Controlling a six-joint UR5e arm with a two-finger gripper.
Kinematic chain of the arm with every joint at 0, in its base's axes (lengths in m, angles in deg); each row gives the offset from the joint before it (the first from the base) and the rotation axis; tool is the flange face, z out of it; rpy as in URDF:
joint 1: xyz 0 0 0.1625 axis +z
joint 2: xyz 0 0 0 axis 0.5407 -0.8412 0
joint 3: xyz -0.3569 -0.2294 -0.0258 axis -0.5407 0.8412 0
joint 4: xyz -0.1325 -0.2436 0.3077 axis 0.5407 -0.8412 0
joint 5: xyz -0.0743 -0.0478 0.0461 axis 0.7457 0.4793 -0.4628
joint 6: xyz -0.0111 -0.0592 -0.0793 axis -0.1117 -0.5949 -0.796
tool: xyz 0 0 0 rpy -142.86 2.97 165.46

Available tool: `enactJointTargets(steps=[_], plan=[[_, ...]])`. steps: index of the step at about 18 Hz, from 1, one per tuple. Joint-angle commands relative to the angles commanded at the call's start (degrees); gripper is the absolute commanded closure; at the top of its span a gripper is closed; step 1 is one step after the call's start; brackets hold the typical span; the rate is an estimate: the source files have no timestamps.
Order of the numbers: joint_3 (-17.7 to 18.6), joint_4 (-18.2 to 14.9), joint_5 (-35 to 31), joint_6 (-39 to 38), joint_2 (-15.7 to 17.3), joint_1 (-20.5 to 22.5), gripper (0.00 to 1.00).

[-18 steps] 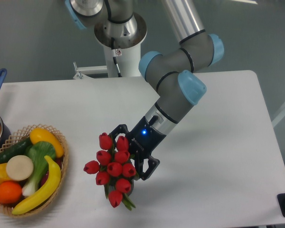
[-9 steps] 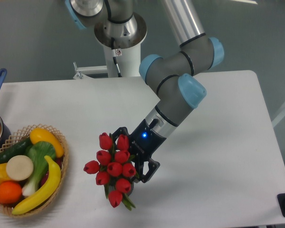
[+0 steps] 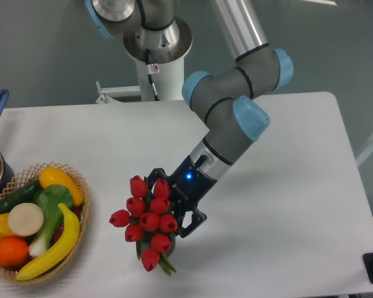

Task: Pick up the flowers from the vase
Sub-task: 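Close the gripper on the tulip stems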

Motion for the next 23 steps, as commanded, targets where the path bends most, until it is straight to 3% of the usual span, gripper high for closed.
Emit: enactJointTargets(steps=[3, 12, 21, 23], plan=[[0.18, 0.00, 0.26, 0.00, 0.18, 0.00, 0.45], [0.44, -0.09, 1.66, -0.53, 0.44, 0.26, 0.59], [1.50, -0.09, 4.13, -0.53, 0.97, 1.05, 0.63], [1.50, -0.09, 4.83, -0.70, 2.36, 1.76, 0.63]])
